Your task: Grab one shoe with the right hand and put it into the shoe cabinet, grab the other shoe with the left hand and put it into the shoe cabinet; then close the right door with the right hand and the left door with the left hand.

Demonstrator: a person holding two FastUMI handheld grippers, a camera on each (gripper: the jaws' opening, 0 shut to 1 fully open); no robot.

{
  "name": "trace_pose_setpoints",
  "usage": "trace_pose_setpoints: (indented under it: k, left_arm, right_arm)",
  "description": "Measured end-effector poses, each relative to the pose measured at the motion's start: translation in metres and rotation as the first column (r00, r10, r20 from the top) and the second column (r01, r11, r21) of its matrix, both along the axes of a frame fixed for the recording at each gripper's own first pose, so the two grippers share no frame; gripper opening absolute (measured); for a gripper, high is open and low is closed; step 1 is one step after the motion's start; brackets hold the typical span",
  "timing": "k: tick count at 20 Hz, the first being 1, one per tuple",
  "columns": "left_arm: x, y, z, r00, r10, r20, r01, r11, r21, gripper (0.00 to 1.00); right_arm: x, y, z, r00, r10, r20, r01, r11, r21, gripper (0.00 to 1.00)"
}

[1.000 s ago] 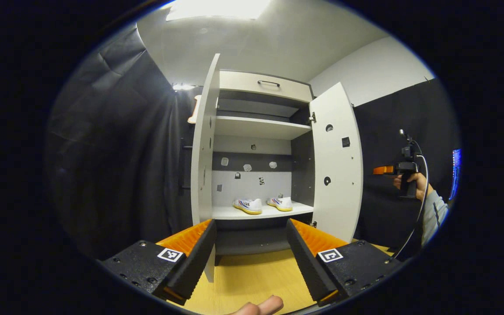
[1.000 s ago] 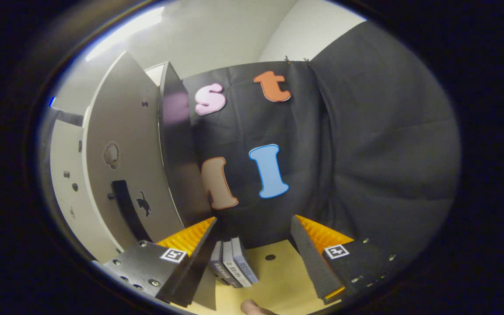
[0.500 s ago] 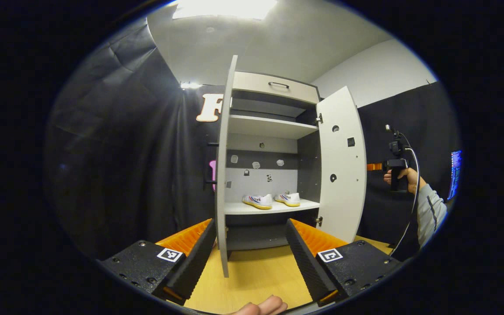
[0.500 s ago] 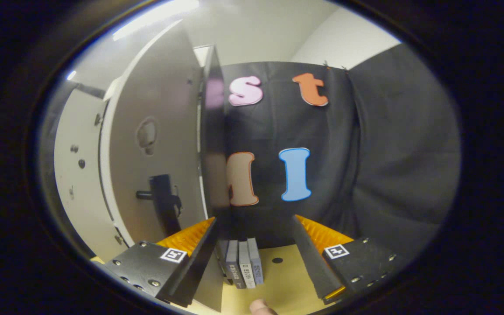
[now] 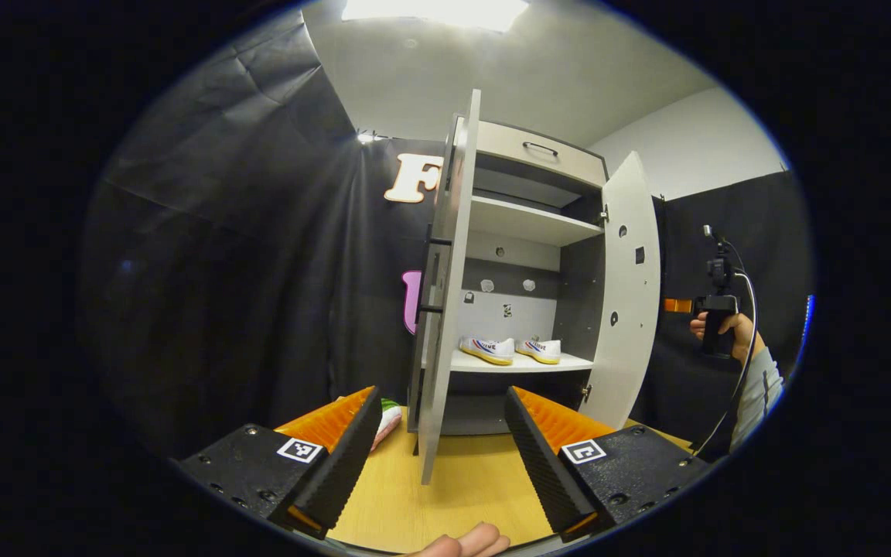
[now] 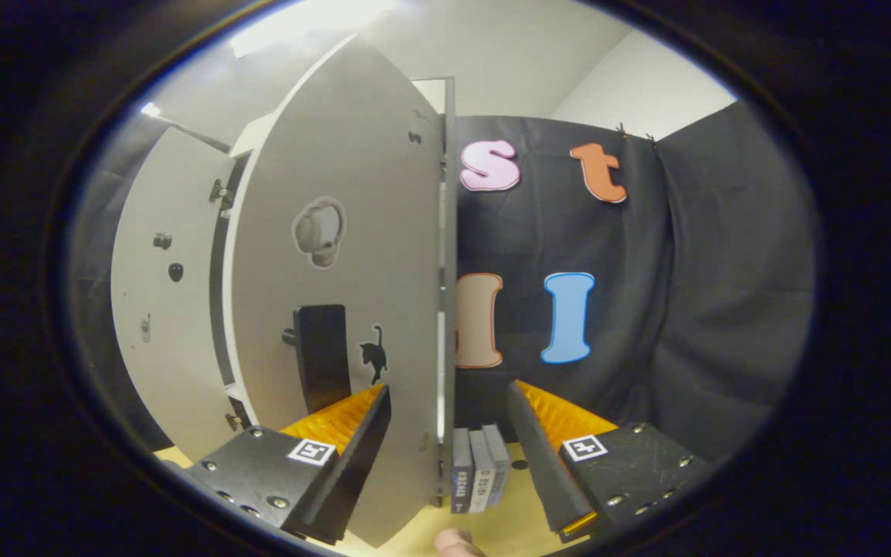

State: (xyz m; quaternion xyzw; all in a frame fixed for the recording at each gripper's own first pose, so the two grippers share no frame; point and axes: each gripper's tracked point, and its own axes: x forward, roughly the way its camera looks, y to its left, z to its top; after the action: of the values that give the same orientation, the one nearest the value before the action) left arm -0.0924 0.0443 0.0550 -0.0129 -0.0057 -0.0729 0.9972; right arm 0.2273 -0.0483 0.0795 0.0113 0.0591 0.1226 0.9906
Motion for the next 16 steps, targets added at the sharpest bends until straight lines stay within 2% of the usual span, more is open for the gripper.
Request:
trace_pose_setpoints:
  k: [2, 3, 5, 6, 8, 9, 10, 11, 13, 16]
  left_arm:
    - [0.005, 0.002, 0.001, 1.000, 0.004, 0.012, -0.004, 1.000, -0.014, 0.96]
    - [0.008, 0.004, 0.003, 1.000, 0.008, 0.019, -0.007, 1.000, -0.025, 0.96]
    - [0.015, 0.013, -0.002, 1.000, 0.027, 0.011, -0.027, 0.999, -0.030, 0.93]
    - [0.014, 0.020, -0.003, 0.999, 0.039, 0.004, -0.039, 0.999, -0.023, 0.96]
    - [0.023, 0.043, 0.001, 0.996, 0.091, 0.005, -0.091, 0.996, -0.009, 0.96]
    - [0.027, 0.057, 0.005, 0.992, 0.122, 0.011, -0.122, 0.993, -0.004, 0.92]
    - [0.037, 0.068, 0.008, 0.988, 0.153, 0.015, -0.153, 0.988, -0.003, 0.96]
    - [0.044, 0.079, 0.012, 0.985, 0.170, 0.020, -0.170, 0.985, -0.012, 0.96]
    - [0.055, 0.097, 0.019, 0.983, 0.185, 0.016, -0.184, 0.981, -0.061, 1.00]
    - [0.082, 0.125, 0.031, 0.983, 0.186, 0.009, -0.184, 0.977, -0.106, 0.93]
  right_arm:
    - [-0.001, 0.029, 0.000, 1.000, -0.008, 0.023, 0.007, 1.000, 0.010, 0.92]
    - [-0.005, 0.051, -0.006, 1.000, 0.018, 0.018, -0.018, 1.000, 0.015, 0.89]
    - [-0.021, 0.090, -0.011, 0.996, 0.090, 0.013, -0.090, 0.994, 0.064, 0.93]
    - [-0.028, 0.097, -0.012, 0.996, 0.083, 0.020, -0.084, 0.993, 0.084, 0.95]
    - [-0.038, 0.098, -0.016, 0.996, 0.081, 0.044, -0.085, 0.992, 0.095, 0.99]
    - [-0.041, 0.098, -0.019, 0.995, 0.079, 0.056, -0.083, 0.993, 0.085, 0.98]
    - [-0.044, 0.095, -0.022, 0.995, 0.071, 0.066, -0.075, 0.995, 0.068, 0.98]
    - [-0.048, 0.090, -0.029, 0.996, 0.060, 0.070, -0.063, 0.997, 0.051, 0.98]
    - [-0.061, 0.078, -0.038, 0.996, 0.045, 0.074, -0.047, 0.999, 0.025, 0.98]
    - [-0.080, 0.068, -0.045, 0.996, 0.053, 0.071, -0.055, 0.998, 0.032, 0.98]
